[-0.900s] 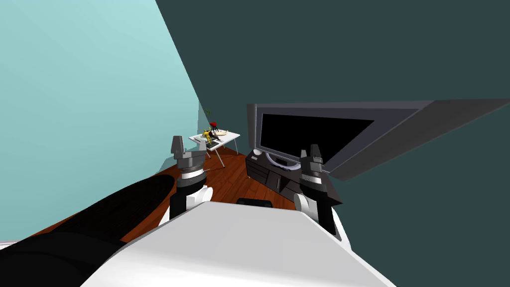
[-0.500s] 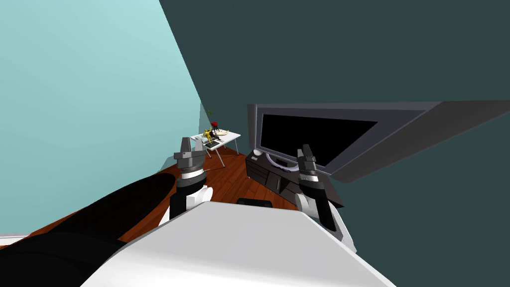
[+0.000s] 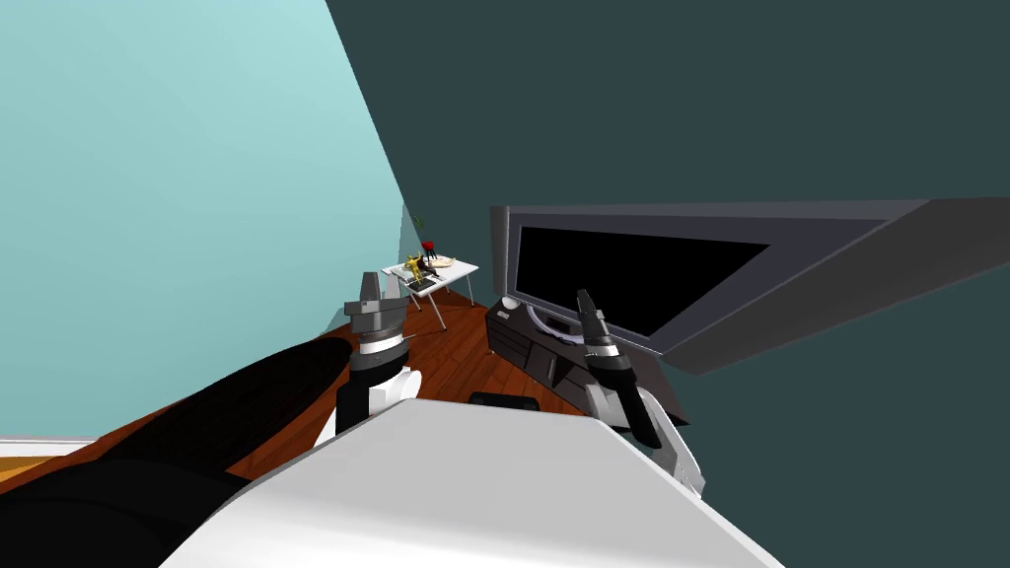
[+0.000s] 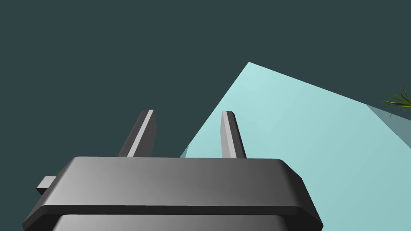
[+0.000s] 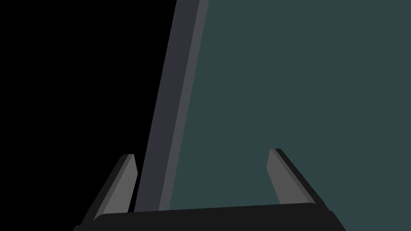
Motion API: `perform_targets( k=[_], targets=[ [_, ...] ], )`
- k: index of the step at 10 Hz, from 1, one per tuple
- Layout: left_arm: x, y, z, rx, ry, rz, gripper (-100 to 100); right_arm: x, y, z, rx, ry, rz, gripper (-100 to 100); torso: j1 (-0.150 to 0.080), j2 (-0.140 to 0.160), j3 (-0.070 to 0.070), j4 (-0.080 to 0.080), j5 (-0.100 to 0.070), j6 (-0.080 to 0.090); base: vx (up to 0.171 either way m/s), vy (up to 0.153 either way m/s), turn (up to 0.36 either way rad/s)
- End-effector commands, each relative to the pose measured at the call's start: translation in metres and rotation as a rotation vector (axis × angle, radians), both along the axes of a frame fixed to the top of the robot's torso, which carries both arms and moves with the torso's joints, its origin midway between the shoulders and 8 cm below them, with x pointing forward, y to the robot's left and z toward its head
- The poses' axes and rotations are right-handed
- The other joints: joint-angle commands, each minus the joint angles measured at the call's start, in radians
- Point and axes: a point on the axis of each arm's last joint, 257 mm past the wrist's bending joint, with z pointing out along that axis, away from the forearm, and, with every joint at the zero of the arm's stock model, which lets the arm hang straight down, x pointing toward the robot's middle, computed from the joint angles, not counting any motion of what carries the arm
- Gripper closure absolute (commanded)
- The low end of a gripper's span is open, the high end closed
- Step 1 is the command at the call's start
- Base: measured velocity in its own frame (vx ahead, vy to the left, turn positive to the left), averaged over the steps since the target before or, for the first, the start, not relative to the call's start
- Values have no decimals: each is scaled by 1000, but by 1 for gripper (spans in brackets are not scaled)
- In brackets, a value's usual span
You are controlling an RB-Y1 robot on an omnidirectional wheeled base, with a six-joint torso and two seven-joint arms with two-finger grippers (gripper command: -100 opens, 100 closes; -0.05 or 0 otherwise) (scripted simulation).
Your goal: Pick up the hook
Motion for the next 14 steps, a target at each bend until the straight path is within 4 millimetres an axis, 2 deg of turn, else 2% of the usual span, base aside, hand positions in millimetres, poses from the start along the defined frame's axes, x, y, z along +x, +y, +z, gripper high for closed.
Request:
perform_targets(
  k=[1, 3, 4, 6, 7, 9, 10, 12, 13, 14],
  targets=[
    [0, 0, 0, 0, 0, 0, 0, 4, 5, -7, -51, 9, 8, -100, 0, 0, 0, 0, 0, 0, 36, -50, 31],
    [0, 0, 0, 0, 0, 0, 0, 13, 21, -30, -179, 39, 26, -100, 2, 0, 0, 0, 0, 0, 37, -52, 98],
    [0, 0, 0, 0, 0, 0, 0, 13, 22, -30, -191, 41, 31, -100, 1, 0, 0, 0, 0, 0, 30, -53, 54],
    [0, 0, 0, 0, 0, 0, 0, 20, 36, -58, -328, 69, 50, -100, 2, 0, 0, 0, 0, 0, 37, -57, 119],
    [0, 0, 0, 0, 0, 0, 0, 21, 35, -61, -342, 76, 54, -100, 1, 0, 0, 0, 0, 0, 29, -52, 68],
    [0, 0, 0, 0, 0, 0, 0, 26, 46, -92, -488, 103, 77, -100, 2, 0, 0, 0, 0, 0, 39, -55, 148],
    [0, 0, 0, 0, 0, 0, 0, 27, 43, -98, -500, 116, 78, -100, 1, -1, -1, 0, 0, 0, 37, -53, 61],
    [0, 0, 0, 0, 0, 0, 0, 28, 48, -133, -651, 143, 107, -100, 3, 0, 0, 0, 0, 0, 47, -41, 158],
    [0, 0, 0, 0, 0, 0, 0, 30, 43, -142, -662, 162, 106, -100, 2, -2, -1, 0, 0, 0, 43, -42, 74],
    [0, 0, 0, 0, 0, 0, 0, 30, 42, -165, -735, 187, 119, -100, 3, -1, -1, 0, 0, 1, 36, -29, 131]
  ],
)
